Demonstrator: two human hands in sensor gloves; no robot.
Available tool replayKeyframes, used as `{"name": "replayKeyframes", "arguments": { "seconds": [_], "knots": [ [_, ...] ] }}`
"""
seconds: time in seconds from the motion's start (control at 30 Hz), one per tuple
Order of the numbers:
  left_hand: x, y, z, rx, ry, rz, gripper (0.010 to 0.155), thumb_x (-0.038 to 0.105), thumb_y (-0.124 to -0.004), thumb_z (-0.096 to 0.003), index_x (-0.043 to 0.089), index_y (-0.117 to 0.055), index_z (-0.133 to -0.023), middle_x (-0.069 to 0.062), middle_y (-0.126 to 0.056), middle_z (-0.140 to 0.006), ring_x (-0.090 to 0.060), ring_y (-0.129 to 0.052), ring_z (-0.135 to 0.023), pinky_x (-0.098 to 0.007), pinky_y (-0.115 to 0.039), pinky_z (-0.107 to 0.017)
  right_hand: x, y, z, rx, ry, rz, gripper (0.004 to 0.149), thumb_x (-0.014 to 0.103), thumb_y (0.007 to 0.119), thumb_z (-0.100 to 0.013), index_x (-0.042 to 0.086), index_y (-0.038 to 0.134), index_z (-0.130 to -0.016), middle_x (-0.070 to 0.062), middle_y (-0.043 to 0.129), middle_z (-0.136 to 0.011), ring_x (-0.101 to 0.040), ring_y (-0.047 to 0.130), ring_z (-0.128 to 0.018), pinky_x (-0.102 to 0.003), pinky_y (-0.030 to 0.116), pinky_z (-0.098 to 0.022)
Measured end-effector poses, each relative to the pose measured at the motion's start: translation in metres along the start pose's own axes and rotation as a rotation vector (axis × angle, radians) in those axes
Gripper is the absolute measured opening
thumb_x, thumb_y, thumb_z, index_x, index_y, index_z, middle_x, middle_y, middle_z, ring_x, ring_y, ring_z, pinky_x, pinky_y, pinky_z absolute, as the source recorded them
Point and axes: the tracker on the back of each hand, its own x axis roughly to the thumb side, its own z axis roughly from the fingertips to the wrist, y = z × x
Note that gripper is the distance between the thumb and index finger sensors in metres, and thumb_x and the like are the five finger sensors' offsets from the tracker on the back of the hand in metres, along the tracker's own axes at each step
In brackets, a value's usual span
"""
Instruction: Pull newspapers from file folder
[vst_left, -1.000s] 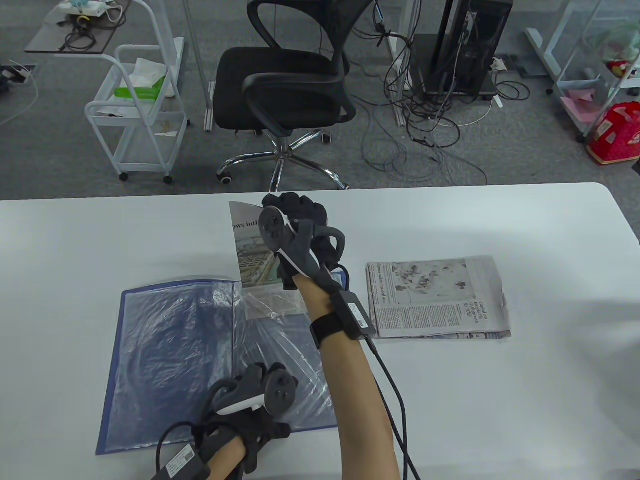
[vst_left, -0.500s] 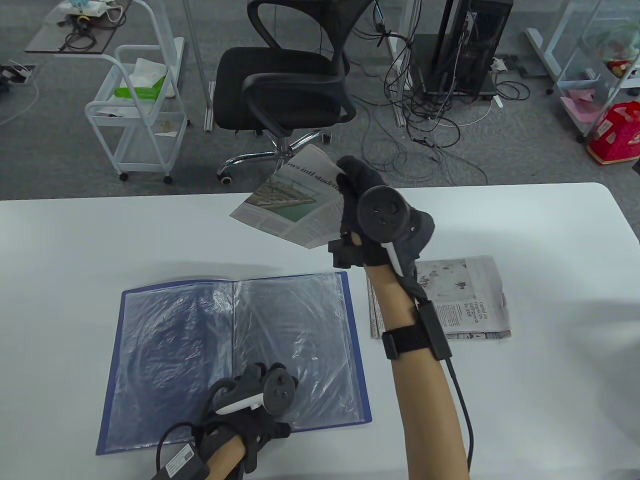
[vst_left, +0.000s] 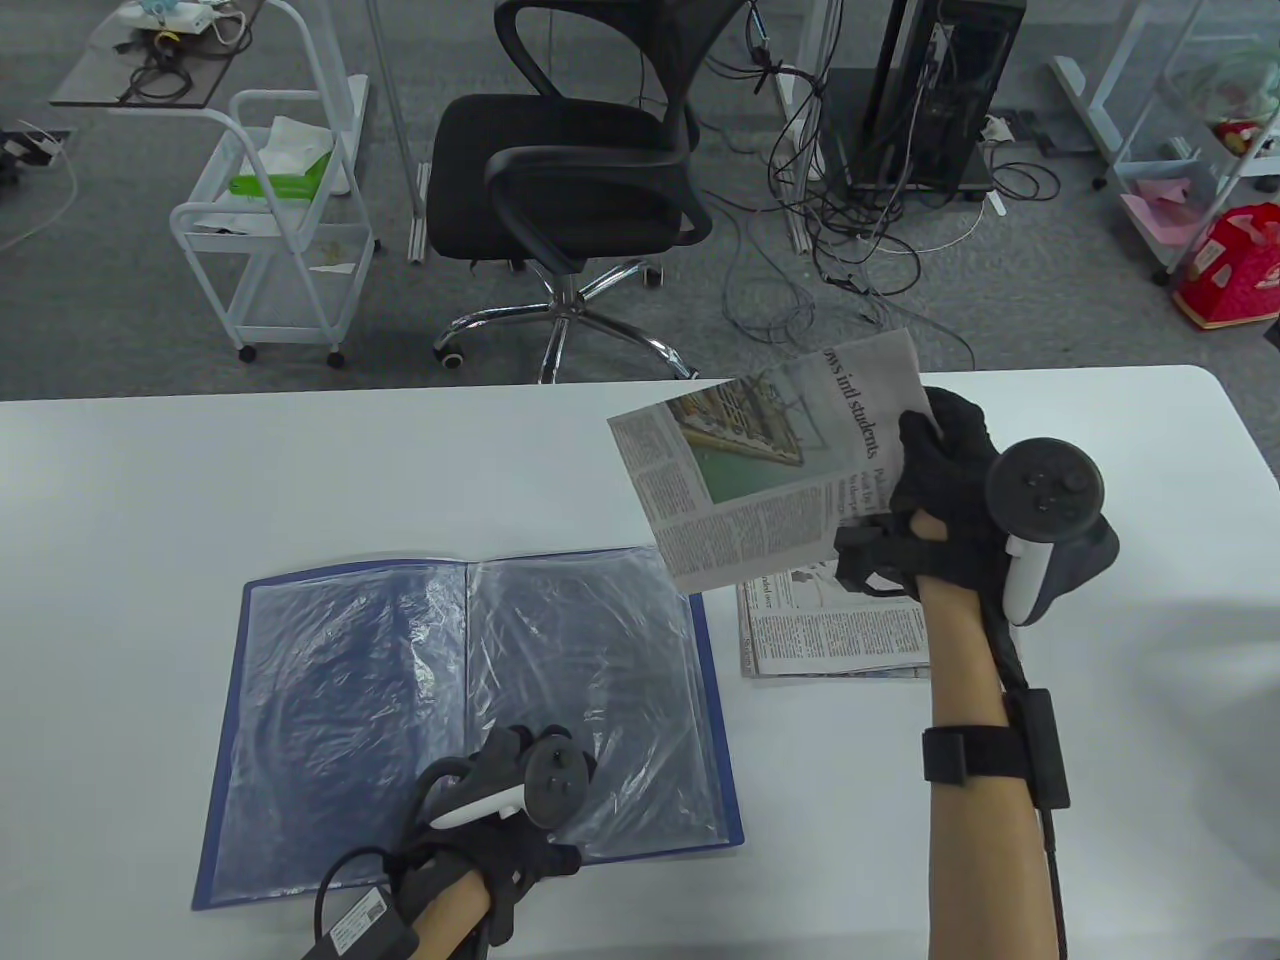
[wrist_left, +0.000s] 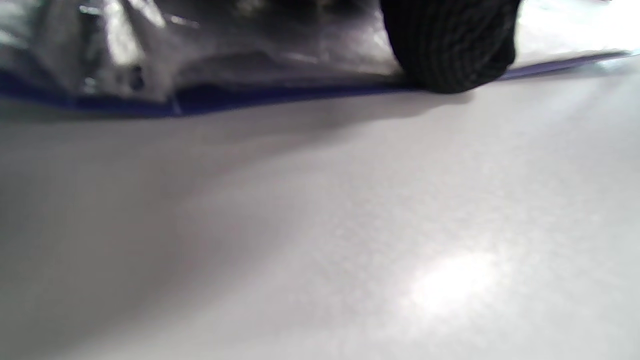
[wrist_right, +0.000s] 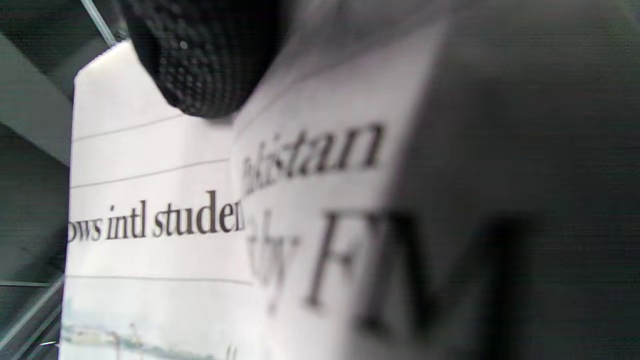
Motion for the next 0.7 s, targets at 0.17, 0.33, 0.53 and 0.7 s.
{"name": "replayKeyframes", "arguments": {
  "seconds": [0.17,0.33,0.53,0.7],
  "knots": [
    [0.000,0.000,0.000,0.000,0.000,0.003,0.081,0.048,-0.074,-0.0447,0.029,-0.028,-0.108,-0.006,-0.010,-0.113,-0.048,-0.016,-0.102,-0.064,-0.031,-0.069,-0.060,0.002,-0.013,0.058,0.161,0.067,0.038,0.034,0.084,-0.038,0.030,0.085,-0.076,-0.001,0.106,-0.059,-0.016,0.113,-0.017,-0.036,0.094,-0.010],
    [-0.001,0.000,0.000,0.001,-0.001,0.004,0.080,0.048,-0.074,-0.0448,0.029,-0.028,-0.108,-0.006,-0.010,-0.113,-0.048,-0.016,-0.102,-0.064,-0.031,-0.069,-0.104,0.008,-0.020,0.075,0.248,0.170,0.038,0.034,0.084,-0.038,0.029,0.086,-0.076,-0.002,0.106,-0.058,-0.017,0.113,-0.016,-0.037,0.094,-0.010],
    [-0.001,0.000,0.000,0.001,0.000,0.006,0.080,0.048,-0.074,-0.0448,0.029,-0.028,-0.108,-0.005,-0.010,-0.113,-0.048,-0.015,-0.102,-0.064,-0.031,-0.069,-0.134,0.015,-0.025,0.052,0.277,0.322,0.038,0.035,0.083,-0.038,0.032,0.085,-0.076,0.000,0.105,-0.060,-0.017,0.112,-0.022,-0.038,0.093,-0.014],
    [-0.001,0.000,0.000,0.000,0.001,0.010,0.080,0.048,-0.074,-0.0448,0.029,-0.028,-0.108,-0.005,-0.010,-0.112,-0.047,-0.015,-0.102,-0.064,-0.031,-0.069,-0.139,0.016,-0.026,0.051,0.248,0.428,0.055,0.046,0.079,-0.038,0.033,0.071,-0.092,-0.001,0.096,-0.079,-0.024,0.108,-0.053,-0.047,0.089,-0.038]
  ]
}}
